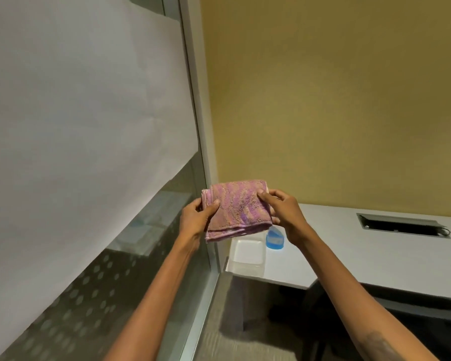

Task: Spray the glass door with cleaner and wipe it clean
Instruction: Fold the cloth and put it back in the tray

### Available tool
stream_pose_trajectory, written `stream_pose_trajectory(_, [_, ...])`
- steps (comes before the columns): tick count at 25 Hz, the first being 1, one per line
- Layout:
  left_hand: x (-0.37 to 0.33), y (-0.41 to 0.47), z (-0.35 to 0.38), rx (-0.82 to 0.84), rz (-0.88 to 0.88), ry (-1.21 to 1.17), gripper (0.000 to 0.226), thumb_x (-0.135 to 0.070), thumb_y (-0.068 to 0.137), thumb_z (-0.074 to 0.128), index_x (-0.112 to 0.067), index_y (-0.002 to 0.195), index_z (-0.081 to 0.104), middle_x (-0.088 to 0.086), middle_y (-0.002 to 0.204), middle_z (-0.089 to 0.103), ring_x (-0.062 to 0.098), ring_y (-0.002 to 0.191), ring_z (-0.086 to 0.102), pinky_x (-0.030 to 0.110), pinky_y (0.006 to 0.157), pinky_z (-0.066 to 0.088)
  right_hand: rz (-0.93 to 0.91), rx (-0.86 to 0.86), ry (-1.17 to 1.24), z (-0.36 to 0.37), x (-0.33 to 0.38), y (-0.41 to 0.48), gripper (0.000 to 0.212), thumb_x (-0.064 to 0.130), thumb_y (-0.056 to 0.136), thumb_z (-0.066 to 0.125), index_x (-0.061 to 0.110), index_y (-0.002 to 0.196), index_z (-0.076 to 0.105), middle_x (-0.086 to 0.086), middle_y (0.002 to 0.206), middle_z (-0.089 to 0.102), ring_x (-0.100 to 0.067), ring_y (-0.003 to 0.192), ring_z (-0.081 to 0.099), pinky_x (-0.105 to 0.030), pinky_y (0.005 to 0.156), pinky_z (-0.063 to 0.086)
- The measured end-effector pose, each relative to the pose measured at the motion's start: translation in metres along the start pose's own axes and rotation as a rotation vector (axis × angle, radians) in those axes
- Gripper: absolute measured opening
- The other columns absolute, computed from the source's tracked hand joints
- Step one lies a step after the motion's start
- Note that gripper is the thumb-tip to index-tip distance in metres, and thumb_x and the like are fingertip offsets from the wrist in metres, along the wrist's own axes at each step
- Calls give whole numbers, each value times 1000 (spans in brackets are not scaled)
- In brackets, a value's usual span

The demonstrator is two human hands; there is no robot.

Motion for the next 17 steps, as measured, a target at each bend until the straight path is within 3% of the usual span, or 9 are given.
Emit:
stream_pose_trajectory(2, [16, 33, 24, 21, -23, 7, 19, -23, 95, 74, -21, 114, 72, 4, 101, 78, 17, 85, 75, 32, 77, 64, 67, -26, 1, -15, -22, 30, 20, 34, 100, 66, 14, 101, 69, -3, 93, 74, -13, 73, 70, -22, 57, 56])
stream_pose_trajectory(5, [42, 81, 54, 90, -115, 77, 11, -17, 100, 66, -18, 110, 72, 4, 96, 75, 13, 79, 70, 25, 66, 58, 183, -21, -29, -31, -58, 78, 10, 21, 100, 62, 12, 99, 63, -9, 97, 68, -21, 83, 66, -33, 73, 56])
stream_pose_trajectory(10, [86, 156, 88, 144, -304, 310, 9, -6, 91, 58, -10, 88, 65, 9, 78, 61, 18, 67, 51, 28, 60, 37, 306, 25, -163, -38, -115, 162, 8, 15, 94, 58, 9, 94, 54, -14, 94, 58, -26, 87, 59, -47, 84, 58])
stream_pose_trajectory(12, [104, 181, 98, 134, -331, 343, 10, -3, 89, 59, -10, 89, 66, 9, 79, 62, 21, 72, 53, 29, 64, 41, 339, 18, -200, -39, -140, 194, 10, 16, 91, 59, 9, 92, 52, -13, 88, 56, -26, 83, 57, -52, 81, 59])
stream_pose_trajectory(14, [126, 200, 106, 114, -336, 341, 19, -1, 89, 62, -15, 98, 70, 10, 91, 68, 25, 85, 64, 35, 78, 55, 364, 6, -223, -40, -162, 216, 11, 14, 89, 61, 10, 88, 52, -12, 83, 56, -26, 78, 55, -44, 72, 54])
stream_pose_trajectory(16, [148, 210, 115, 89, -351, 367, 29, -2, 90, 65, -19, 113, 73, 9, 103, 71, 28, 99, 69, 41, 93, 59, 385, -12, -281, -42, -184, 232, 13, 17, 88, 64, 12, 84, 53, -11, 83, 59, -27, 77, 59, -45, 75, 58])
stream_pose_trajectory(17, [157, 212, 120, 68, -341, 404, 35, -4, 91, 67, -16, 123, 73, 9, 107, 71, 28, 102, 69, 40, 94, 57, 391, -20, -322, -43, -198, 239, 15, 19, 88, 65, 14, 82, 53, -10, 82, 59, -28, 78, 63, -48, 80, 61])
Point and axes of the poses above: each hand's wrist, its own y-axis towards the middle knuckle, its own z-axis out of the palm, x = y × z, the point moved 2 cm from there along y, towards the middle knuckle
